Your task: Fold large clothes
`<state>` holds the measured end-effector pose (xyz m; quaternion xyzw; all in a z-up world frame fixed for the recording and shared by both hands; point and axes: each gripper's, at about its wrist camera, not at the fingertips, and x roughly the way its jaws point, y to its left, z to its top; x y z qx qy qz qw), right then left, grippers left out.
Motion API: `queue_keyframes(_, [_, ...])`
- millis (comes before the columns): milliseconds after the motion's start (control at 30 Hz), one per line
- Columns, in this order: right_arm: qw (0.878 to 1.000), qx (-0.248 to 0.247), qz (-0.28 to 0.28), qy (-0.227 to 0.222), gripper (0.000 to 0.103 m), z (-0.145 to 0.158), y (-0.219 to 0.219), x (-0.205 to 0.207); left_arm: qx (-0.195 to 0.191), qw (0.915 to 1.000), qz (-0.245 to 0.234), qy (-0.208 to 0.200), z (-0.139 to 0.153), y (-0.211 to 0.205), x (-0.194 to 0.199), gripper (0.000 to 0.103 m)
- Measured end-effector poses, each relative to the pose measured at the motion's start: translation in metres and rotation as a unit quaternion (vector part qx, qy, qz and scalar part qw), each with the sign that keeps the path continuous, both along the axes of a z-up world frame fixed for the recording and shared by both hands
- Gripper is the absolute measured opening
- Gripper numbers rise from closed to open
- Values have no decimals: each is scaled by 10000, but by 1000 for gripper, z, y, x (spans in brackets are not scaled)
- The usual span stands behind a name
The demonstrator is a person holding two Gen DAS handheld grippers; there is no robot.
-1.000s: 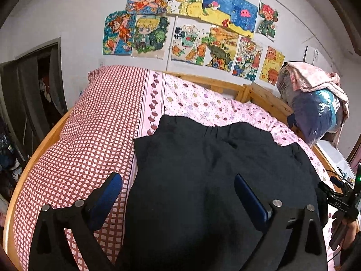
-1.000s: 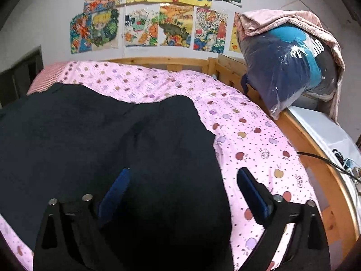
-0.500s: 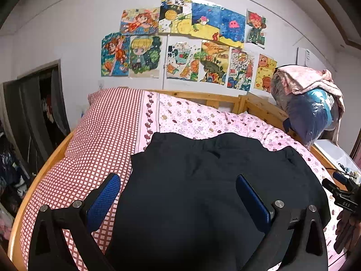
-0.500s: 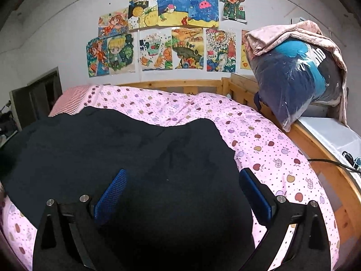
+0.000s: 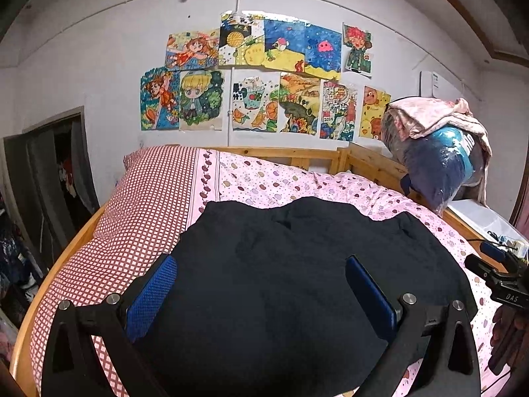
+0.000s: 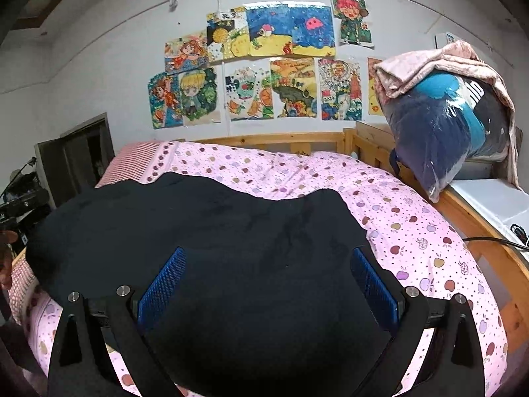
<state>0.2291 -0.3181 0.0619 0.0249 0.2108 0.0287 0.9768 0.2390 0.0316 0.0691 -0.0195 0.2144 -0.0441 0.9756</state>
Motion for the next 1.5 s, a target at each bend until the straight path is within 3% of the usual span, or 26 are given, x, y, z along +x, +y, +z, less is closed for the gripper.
queue_keyframes(467, [9986, 57, 443, -272, 98, 9, 24, -37, 157, 9996, -124, -183, -3, -17, -31, 103])
queue_keyframes(1500, [9958, -34, 699, -591, 99, -6, 54, -123, 423, 9972, -436, -429, -21, -36, -107, 103])
